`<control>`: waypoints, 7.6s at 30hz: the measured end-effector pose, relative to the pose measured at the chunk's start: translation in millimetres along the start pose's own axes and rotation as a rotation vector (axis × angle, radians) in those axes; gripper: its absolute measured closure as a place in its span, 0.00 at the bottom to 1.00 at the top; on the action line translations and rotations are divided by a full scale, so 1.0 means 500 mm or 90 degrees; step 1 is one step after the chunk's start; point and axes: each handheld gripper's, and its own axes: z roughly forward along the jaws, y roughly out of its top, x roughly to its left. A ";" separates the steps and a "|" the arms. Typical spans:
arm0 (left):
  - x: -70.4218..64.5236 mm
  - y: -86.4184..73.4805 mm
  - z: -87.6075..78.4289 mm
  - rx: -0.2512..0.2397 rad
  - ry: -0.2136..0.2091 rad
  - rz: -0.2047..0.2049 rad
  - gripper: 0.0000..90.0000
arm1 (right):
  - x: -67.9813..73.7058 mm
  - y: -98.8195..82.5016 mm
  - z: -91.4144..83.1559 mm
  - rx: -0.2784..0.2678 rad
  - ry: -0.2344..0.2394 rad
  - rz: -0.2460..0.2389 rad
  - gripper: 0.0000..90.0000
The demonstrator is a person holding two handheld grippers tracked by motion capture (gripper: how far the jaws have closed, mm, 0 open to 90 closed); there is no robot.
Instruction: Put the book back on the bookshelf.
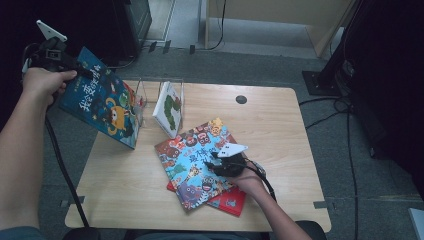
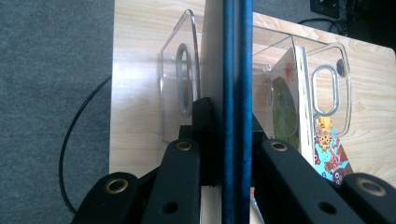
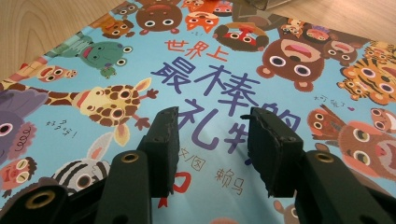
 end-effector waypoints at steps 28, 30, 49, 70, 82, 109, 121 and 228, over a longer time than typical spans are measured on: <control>0.013 -0.005 -0.010 -0.006 -0.018 0.009 0.79 | 0.001 -0.001 0.000 -0.002 -0.002 0.002 0.60; 0.011 -0.006 -0.012 -0.005 -0.016 0.011 0.78 | 0.001 -0.001 0.000 -0.002 -0.003 0.002 0.59; 0.040 -0.084 -0.052 -0.014 -0.052 0.005 0.56 | -0.002 0.005 0.000 0.012 0.001 0.007 0.58; 0.033 -0.217 -0.090 -0.027 -0.059 0.029 0.50 | -0.012 0.016 0.001 0.030 0.017 0.032 0.58; 0.025 -0.317 -0.096 -0.053 -0.040 0.037 0.51 | -0.022 0.025 -0.001 0.029 0.021 0.041 0.59; -0.048 -0.475 0.020 -0.055 -0.098 0.104 0.49 | -0.052 0.014 -0.027 0.027 -0.004 0.065 0.59; -0.121 -0.473 0.121 -0.014 -0.116 0.170 0.50 | -0.064 0.005 -0.046 0.028 -0.014 0.074 0.60; -0.112 -0.377 0.429 -0.021 -0.095 0.128 1.00 | -0.051 -0.145 -0.221 0.074 -0.053 0.180 1.00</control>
